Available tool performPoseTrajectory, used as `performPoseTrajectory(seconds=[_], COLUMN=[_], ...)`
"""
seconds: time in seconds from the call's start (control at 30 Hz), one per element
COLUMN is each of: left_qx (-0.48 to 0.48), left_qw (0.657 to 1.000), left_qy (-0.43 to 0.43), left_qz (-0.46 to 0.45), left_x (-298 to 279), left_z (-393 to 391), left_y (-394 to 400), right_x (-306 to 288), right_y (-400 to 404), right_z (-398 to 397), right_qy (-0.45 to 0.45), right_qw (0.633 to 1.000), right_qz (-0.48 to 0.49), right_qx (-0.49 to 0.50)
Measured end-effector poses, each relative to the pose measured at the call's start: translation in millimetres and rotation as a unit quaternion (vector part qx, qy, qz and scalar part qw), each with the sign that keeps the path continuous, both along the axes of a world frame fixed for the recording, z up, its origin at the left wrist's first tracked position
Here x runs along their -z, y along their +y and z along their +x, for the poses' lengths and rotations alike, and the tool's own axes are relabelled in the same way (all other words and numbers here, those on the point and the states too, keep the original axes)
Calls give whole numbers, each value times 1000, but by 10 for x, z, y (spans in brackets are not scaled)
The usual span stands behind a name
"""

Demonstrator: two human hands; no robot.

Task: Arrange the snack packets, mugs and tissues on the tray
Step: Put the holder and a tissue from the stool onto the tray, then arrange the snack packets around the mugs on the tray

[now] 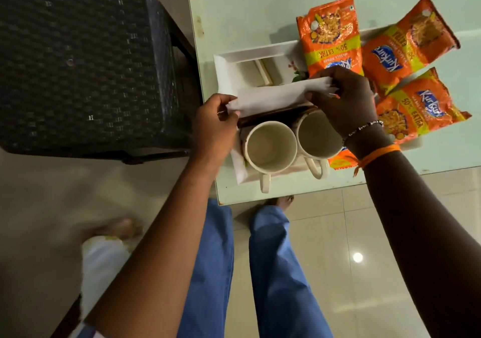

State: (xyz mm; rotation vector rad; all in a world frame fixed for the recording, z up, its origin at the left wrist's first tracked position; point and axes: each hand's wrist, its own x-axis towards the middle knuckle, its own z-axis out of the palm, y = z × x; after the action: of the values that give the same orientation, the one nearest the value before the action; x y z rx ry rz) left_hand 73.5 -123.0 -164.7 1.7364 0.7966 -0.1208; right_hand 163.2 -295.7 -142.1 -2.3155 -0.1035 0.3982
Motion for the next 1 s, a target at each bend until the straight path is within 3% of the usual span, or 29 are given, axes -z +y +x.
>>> performPoseTrajectory(seconds=[0.2,0.4,0.57,0.7,0.8,0.9,1.0], left_qx=[-2,-15,17,121,228,320,413], left_qw=[999,998,998,989,969,936,865], left_qy=[38,6,-48,-81,-96,-71,-3], left_qz=[-4,54,45,4,26,129,284], left_x=[39,-242,-649,-801,-754,-529,-187], left_z=[-19,-100,-121,-168,-207,-225,-222], left_y=[-63,-144,-485,-1079,-1561,-1937,-2171], right_x=[40,-98,-151,-28,93,210,301], right_y=[-85,-411,-933,-1276,-1438,-1550,-1658], right_z=[33,-6,-153,-383,-487,-464,-293], right_qy=[48,48,42,50,64,101,135], right_qw=[999,995,979,963,953,921,887], right_qz=[10,31,-40,-122,-113,-47,0], right_qx=[-22,86,197,236,272,373,441])
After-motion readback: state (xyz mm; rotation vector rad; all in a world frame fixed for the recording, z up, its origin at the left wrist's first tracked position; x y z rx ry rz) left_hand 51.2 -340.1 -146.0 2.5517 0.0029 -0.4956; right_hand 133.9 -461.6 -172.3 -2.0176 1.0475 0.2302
